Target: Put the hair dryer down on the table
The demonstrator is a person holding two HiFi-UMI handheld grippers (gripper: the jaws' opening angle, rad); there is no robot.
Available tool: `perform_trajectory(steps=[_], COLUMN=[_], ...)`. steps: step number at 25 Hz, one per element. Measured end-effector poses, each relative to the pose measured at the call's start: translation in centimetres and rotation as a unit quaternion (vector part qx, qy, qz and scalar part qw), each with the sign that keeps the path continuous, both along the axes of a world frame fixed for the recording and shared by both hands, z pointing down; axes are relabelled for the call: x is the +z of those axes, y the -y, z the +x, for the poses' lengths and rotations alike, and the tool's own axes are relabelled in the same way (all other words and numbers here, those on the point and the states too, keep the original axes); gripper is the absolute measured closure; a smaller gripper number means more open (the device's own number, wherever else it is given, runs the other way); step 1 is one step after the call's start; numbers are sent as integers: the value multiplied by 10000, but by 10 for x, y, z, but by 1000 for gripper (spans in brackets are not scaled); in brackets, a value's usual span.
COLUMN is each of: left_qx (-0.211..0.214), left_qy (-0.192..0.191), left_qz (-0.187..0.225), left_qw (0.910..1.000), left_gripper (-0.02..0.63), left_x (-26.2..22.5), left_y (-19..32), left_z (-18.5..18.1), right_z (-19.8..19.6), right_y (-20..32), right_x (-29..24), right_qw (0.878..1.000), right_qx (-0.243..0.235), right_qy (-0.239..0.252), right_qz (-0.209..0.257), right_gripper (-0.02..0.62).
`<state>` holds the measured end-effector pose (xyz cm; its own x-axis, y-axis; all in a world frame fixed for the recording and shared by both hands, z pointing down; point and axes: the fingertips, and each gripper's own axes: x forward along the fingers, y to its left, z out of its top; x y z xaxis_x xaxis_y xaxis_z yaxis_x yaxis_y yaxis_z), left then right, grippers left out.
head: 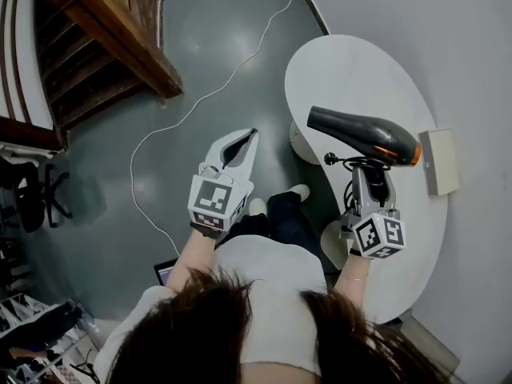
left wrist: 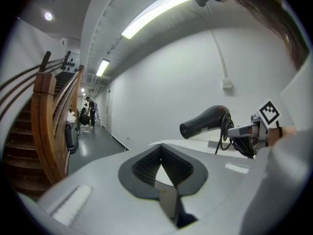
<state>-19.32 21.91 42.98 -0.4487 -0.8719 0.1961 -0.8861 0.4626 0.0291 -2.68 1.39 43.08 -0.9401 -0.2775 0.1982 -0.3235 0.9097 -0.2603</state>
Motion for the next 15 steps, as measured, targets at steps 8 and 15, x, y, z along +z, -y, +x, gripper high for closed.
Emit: perform_trajectory(steps=[8, 15], left_qx=[797, 1635], left_qy=[180, 258], left_qz=[201, 438], left_qw=[9965, 9852], left_gripper=[548, 548], left_x=[-18, -38], left_y=[125, 234], left_z=[-25, -18], right_z=[7, 37], right_y=[93, 157], right_x=[-8, -25], right_qw=[9968, 9874], right_qx=[795, 1550], right_qy=[83, 71], right_qz=[100, 321], right_gripper=[365, 365])
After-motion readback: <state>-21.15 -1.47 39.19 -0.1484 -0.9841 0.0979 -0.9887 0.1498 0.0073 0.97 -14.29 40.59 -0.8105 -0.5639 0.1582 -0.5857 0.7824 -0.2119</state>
